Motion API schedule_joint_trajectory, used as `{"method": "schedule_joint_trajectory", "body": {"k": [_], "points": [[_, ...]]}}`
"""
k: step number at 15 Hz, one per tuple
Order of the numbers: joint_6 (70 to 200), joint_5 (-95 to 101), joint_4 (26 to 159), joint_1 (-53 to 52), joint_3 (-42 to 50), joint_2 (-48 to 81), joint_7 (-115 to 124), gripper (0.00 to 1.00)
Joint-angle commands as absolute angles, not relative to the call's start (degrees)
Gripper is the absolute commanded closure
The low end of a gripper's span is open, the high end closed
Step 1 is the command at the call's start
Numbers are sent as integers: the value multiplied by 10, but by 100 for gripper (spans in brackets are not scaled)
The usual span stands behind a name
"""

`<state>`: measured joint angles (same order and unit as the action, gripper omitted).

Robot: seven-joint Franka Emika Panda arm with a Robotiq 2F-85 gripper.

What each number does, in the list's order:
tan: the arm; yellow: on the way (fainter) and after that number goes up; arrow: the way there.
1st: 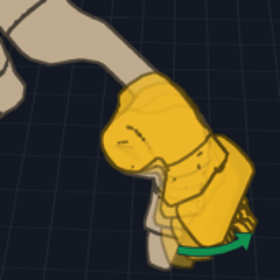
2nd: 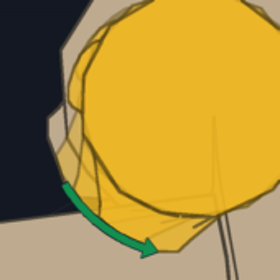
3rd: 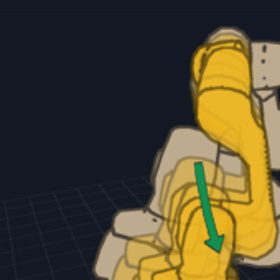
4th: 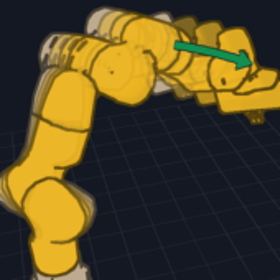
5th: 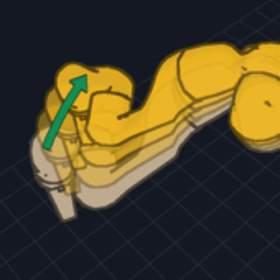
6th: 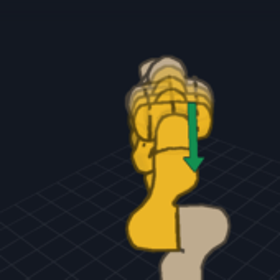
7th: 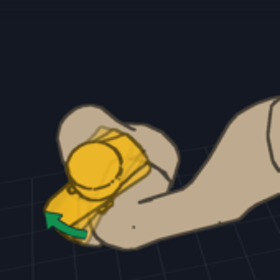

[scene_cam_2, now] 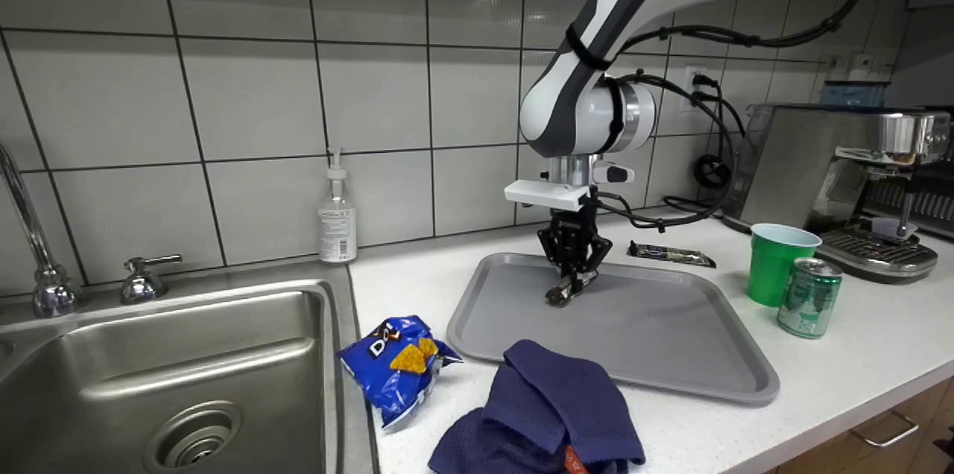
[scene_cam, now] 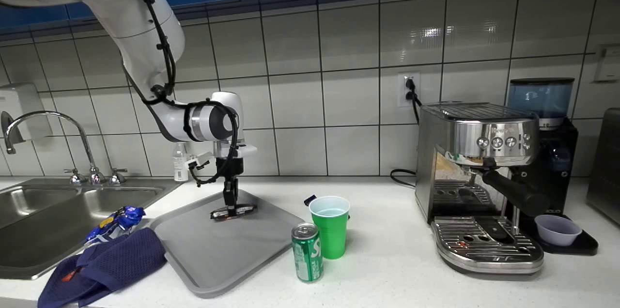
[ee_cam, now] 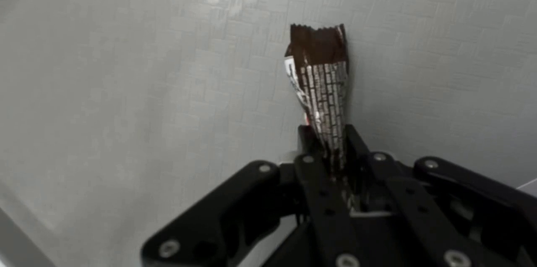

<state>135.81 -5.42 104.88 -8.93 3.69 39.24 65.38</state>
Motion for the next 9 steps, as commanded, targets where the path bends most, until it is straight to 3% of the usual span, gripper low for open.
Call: {"method": "schedule_joint_trajectory", "body": {"k": [1,2,9], "points": [[1337,-61,1035,-91,40,395,664,100],[1337,-61,1036,-90,40,394,664,96],[1333,-64,1041,-83,40,375,657,97]]}}
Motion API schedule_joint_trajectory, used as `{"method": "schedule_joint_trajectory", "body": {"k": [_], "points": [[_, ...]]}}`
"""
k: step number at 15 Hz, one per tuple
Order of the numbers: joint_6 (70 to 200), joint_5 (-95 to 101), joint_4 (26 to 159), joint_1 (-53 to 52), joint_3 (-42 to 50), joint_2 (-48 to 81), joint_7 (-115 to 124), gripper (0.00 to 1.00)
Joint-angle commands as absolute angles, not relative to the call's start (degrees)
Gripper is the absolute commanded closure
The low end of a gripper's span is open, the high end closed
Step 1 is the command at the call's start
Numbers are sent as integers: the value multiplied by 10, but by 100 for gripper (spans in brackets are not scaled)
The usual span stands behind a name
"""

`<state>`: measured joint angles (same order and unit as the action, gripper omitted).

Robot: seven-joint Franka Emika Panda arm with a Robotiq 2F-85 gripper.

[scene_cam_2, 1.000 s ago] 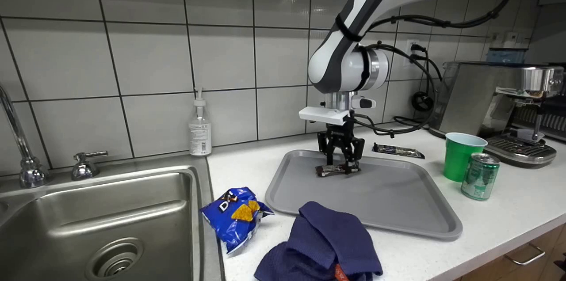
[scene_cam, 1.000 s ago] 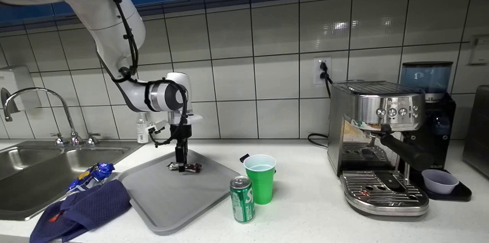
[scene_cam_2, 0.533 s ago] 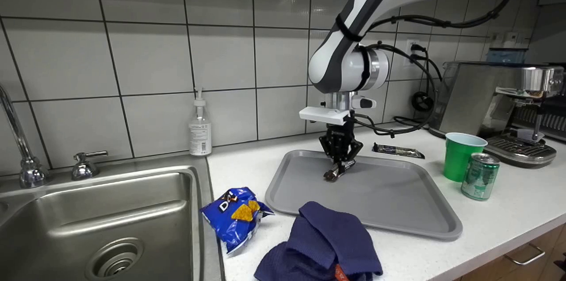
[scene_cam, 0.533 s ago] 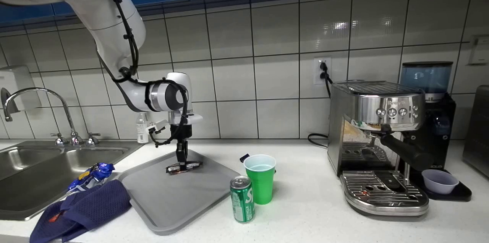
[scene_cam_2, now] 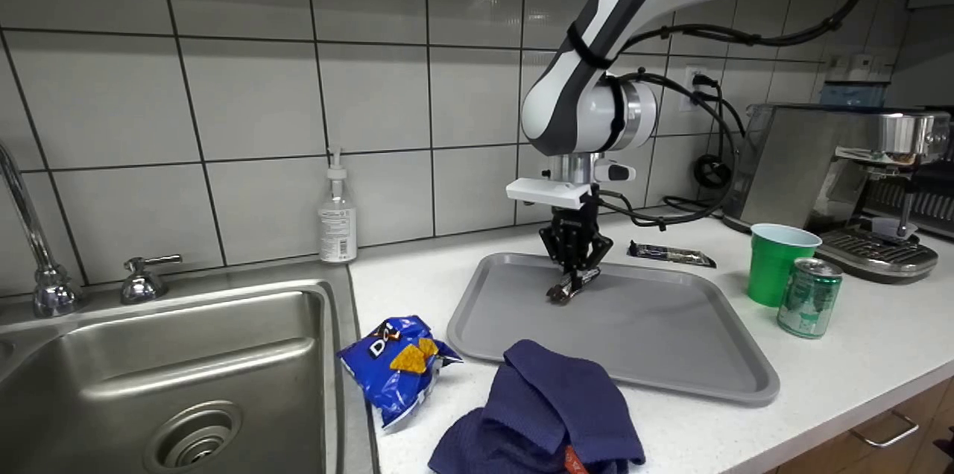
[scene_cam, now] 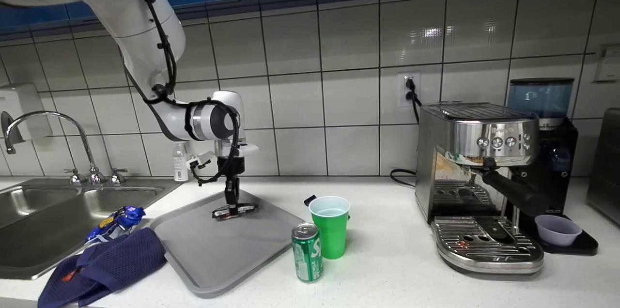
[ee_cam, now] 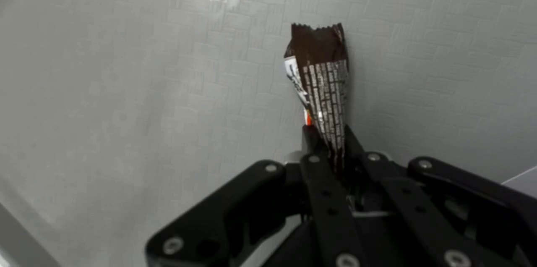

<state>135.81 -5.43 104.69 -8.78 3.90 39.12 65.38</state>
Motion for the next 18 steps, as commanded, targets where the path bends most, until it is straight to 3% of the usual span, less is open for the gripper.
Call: {"method": "schedule_joint_trajectory", "body": {"k": [1,18], "points": [[1331,-65,1040,-82,41,373,656,97],[1253,-91,922,-38,58,415,672,97]]}}
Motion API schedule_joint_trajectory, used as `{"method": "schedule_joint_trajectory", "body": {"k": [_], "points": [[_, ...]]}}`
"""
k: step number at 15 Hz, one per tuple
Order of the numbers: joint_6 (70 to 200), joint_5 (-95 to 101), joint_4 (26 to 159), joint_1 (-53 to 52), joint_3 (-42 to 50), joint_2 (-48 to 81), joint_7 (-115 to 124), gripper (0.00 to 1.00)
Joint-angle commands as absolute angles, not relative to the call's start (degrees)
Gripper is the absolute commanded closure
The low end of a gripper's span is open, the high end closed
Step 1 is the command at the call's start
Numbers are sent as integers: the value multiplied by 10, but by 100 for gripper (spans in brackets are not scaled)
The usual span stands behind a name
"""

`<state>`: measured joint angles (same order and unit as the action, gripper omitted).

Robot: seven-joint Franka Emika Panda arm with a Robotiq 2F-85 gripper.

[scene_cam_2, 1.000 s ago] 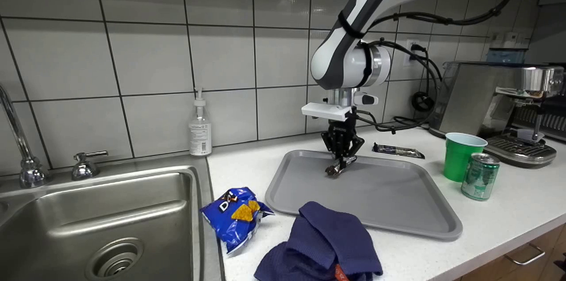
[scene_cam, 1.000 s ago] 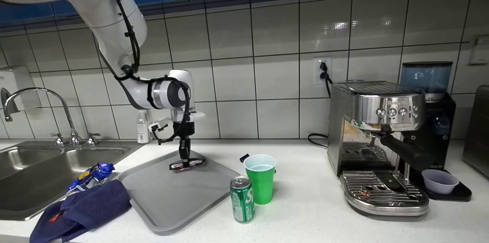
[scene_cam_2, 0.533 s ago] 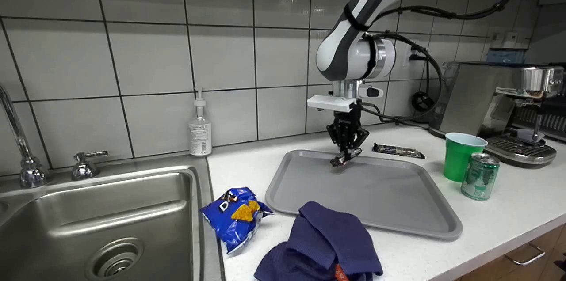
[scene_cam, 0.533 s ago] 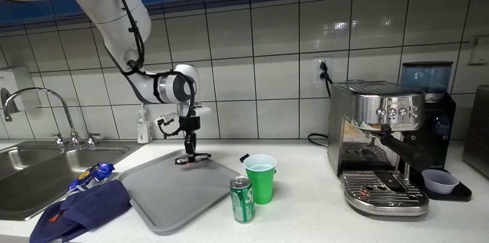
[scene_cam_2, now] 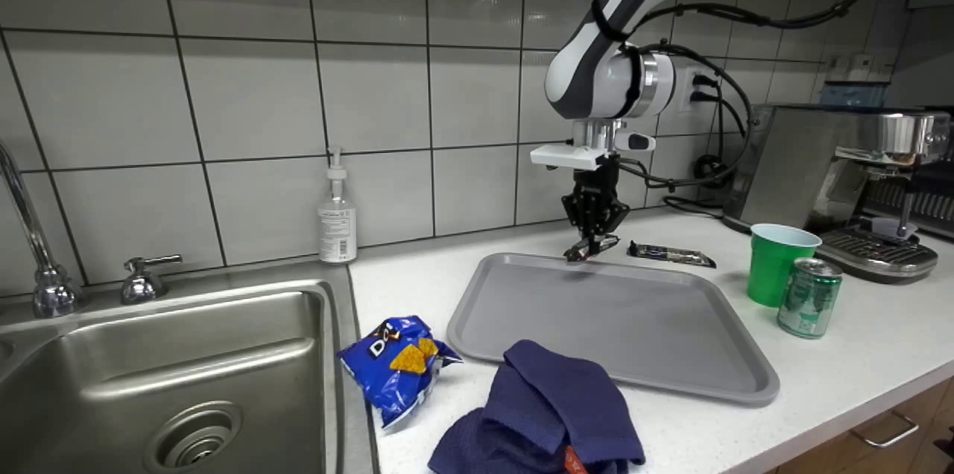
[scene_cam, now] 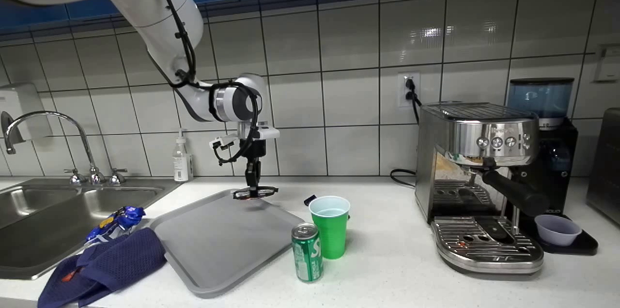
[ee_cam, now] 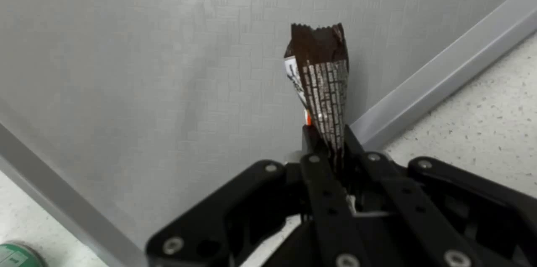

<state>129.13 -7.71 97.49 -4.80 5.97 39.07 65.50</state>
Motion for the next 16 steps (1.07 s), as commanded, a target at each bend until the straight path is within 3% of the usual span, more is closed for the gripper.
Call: {"method": "schedule_joint_trajectory", "body": {"k": [1,16], "points": [[1249,-92,910,-37,58,423,677,97],[1193,-107,759,-11,60,527,755,97]]}}
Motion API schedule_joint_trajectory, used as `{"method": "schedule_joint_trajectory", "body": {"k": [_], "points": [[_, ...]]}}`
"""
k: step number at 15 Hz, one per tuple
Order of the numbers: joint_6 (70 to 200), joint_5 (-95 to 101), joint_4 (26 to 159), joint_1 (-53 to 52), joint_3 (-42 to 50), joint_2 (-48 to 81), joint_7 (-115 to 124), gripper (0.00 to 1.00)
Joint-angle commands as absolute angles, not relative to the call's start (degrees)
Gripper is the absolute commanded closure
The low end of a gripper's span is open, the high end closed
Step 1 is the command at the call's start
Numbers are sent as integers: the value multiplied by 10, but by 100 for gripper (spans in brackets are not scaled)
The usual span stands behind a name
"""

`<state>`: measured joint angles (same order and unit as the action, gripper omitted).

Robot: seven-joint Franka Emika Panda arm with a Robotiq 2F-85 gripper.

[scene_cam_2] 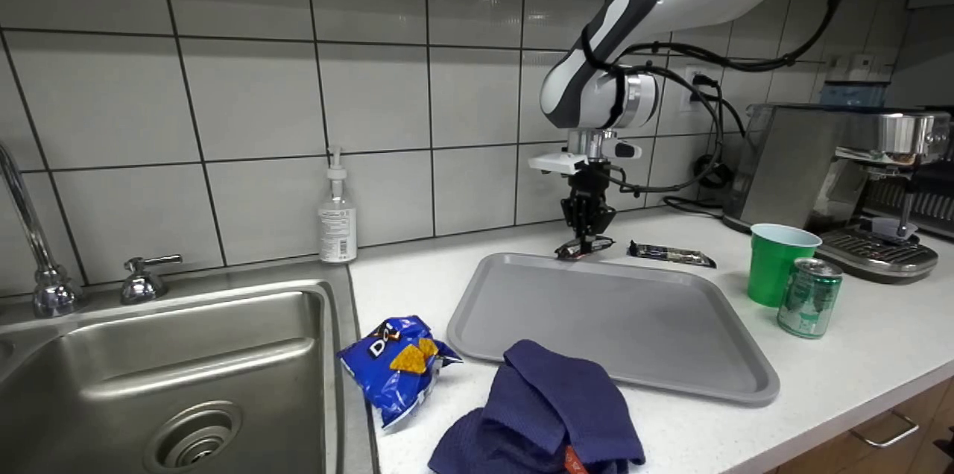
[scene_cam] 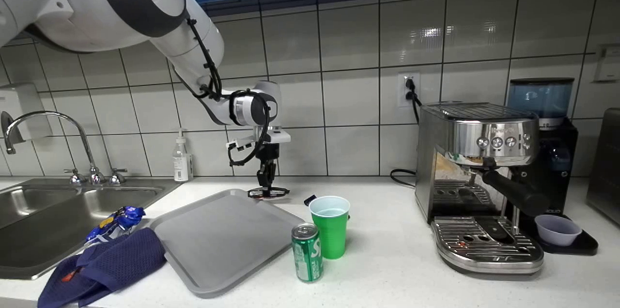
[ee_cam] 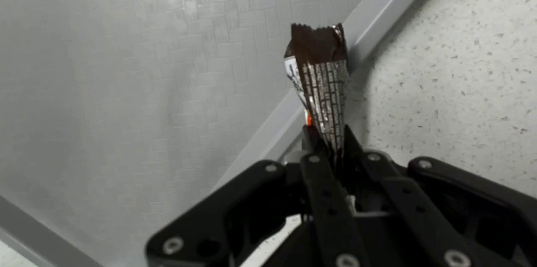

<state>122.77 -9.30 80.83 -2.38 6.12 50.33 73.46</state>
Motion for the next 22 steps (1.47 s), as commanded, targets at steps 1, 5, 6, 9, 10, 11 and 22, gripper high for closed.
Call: {"method": "schedule_joint_trajectory", "body": {"k": [1,5,6,9,10,11,22], "points": [[1191,-108,752,-9,60,532,760,97],[1181,-110,731,1,62,548,783,97],[1180,-110,728,2,62,551,787,97],[1180,-107,720,3,62,556,797,61],[1180,-107,717,3,62,558,800,60],[1180,-107,715,4,62,559,802,53],[1189,-89,745,-14,64,533,793,0]]}}
